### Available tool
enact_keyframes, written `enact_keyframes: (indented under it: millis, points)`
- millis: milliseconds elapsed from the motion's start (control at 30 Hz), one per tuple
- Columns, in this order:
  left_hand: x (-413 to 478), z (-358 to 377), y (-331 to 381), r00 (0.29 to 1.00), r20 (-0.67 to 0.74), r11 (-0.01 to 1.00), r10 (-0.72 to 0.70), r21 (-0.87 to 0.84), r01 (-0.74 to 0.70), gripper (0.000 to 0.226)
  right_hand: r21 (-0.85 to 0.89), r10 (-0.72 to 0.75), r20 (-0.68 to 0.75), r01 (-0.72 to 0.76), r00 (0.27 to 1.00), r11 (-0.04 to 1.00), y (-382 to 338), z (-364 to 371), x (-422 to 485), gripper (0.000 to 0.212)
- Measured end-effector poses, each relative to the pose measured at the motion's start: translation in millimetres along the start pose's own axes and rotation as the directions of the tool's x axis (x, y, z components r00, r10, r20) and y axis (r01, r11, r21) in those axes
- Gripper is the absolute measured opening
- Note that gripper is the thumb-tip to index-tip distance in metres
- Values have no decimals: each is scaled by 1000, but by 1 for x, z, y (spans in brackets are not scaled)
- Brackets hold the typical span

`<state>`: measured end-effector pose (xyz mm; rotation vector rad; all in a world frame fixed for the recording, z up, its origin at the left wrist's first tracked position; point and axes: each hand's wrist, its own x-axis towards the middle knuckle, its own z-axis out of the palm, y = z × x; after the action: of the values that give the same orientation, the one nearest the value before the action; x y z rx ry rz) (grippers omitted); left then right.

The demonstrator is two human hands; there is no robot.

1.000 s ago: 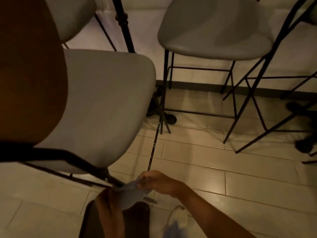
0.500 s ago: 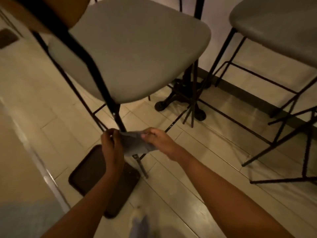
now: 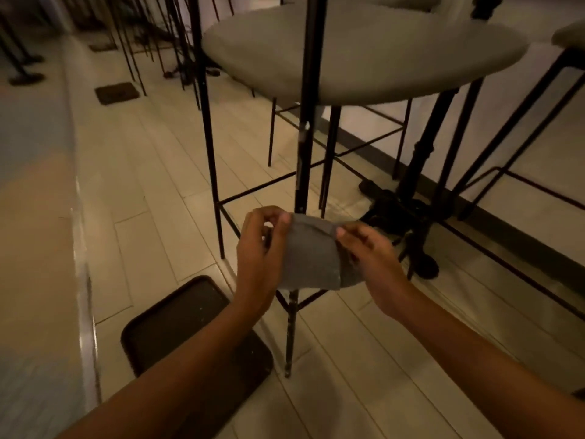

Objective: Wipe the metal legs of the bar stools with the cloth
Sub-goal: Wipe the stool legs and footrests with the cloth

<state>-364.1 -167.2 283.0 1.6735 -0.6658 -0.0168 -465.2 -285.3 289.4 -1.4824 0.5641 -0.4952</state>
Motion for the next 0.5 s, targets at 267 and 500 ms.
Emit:
enact_keyframes:
  millis: [267,500]
  points:
    - [-2,8,-31,980,-115,982,165,-73,-174,8,-7,-267,-7,266,964,964,35,9,-2,9]
    - [-4,9,-18,964,-77,946,253,-188,-263,31,21,-376,-29,377,926,926,18,18,5,12]
